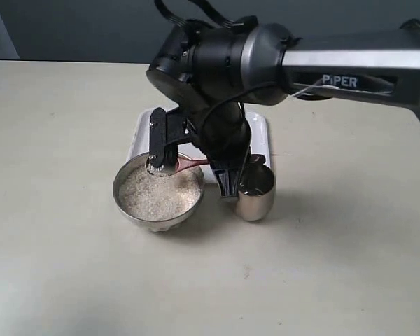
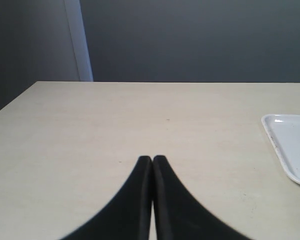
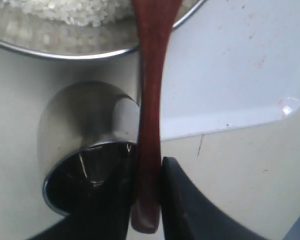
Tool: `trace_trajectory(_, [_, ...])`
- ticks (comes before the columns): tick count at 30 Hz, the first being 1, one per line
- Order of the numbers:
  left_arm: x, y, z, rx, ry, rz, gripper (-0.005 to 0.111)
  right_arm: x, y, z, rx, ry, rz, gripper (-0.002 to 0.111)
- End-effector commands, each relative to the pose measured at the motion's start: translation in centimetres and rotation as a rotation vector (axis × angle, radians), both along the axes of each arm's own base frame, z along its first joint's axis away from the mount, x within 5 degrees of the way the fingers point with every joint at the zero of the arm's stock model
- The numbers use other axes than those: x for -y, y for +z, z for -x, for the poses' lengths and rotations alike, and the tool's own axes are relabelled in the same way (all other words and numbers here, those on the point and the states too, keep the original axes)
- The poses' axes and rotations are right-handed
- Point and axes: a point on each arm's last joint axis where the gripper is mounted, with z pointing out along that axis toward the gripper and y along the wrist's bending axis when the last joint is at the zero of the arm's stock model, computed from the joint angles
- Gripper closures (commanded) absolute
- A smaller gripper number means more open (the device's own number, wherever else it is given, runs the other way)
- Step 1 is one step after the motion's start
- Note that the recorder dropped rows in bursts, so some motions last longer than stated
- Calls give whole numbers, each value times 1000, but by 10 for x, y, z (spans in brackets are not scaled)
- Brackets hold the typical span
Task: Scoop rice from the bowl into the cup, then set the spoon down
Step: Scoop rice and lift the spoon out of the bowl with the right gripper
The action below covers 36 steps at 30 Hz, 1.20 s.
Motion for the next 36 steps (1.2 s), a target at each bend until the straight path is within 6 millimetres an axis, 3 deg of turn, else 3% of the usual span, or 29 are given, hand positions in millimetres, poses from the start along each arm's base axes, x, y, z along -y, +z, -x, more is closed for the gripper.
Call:
trace_trajectory(1, [0, -1, 0, -1, -4, 3, 106, 7, 18, -5, 15, -24, -41, 109])
trace_trajectory(21, [0, -1, 0, -1, -4, 3, 106, 9, 20, -4, -13, -48, -71, 109])
trace_trajectory(36, [0, -1, 0, -1, -4, 3, 106, 13, 35, -2, 13, -44, -96, 109])
